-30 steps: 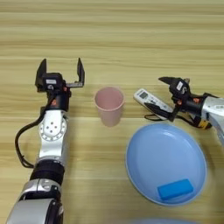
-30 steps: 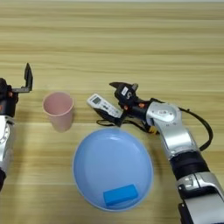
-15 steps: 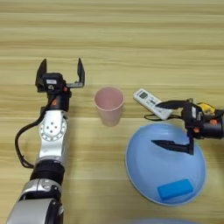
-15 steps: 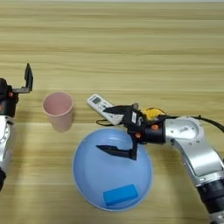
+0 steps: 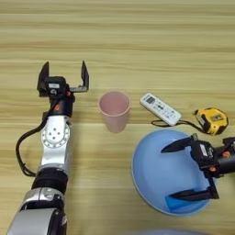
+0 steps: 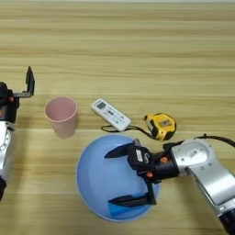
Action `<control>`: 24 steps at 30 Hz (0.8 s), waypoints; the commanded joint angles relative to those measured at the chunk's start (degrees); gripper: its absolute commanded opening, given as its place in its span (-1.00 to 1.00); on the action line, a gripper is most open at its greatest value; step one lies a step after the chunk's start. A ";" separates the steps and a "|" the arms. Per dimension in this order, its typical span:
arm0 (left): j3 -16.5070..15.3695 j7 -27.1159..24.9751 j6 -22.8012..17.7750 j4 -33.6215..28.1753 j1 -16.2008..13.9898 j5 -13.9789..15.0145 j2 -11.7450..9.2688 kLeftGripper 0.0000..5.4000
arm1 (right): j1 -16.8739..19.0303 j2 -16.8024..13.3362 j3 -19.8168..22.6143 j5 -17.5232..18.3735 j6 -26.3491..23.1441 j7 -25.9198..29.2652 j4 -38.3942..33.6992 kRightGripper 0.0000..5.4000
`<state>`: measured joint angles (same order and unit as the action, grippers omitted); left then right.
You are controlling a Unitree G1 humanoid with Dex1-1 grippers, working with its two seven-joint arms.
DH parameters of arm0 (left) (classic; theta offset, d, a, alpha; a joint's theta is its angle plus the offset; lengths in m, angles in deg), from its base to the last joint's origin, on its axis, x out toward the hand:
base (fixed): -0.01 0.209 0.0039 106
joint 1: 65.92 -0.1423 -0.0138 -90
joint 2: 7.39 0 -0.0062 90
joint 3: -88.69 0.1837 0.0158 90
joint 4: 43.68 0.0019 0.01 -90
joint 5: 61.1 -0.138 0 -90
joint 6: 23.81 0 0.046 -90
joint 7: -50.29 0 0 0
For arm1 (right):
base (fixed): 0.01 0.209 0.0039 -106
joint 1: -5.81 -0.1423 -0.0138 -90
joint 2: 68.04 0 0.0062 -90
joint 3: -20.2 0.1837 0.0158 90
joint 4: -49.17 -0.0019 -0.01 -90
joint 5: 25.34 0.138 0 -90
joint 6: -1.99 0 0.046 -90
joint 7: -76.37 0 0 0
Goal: Move the objects on the table
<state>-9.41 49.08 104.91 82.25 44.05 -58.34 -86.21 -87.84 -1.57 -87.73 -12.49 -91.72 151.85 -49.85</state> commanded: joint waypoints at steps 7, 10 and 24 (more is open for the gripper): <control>0.02 0.28 0.26 0.36 0.79 -0.10 0.23 1.00 | 0.01 -3.66 -1.93 -5.80 3.29 -0.18 1.60 0.99; 0.02 0.28 0.25 0.34 0.78 -0.10 0.24 1.00 | -0.18 -4.21 -2.05 -6.74 4.27 -0.34 2.27 0.99; 0.04 0.20 0.17 0.33 0.80 -0.04 0.25 1.00 | -0.60 -4.56 -3.21 -11.18 7.79 -1.15 4.55 0.99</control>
<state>-9.45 49.07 104.91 82.26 44.06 -58.34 -86.18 -87.85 -5.20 -90.24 -21.92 -85.15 151.37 -46.18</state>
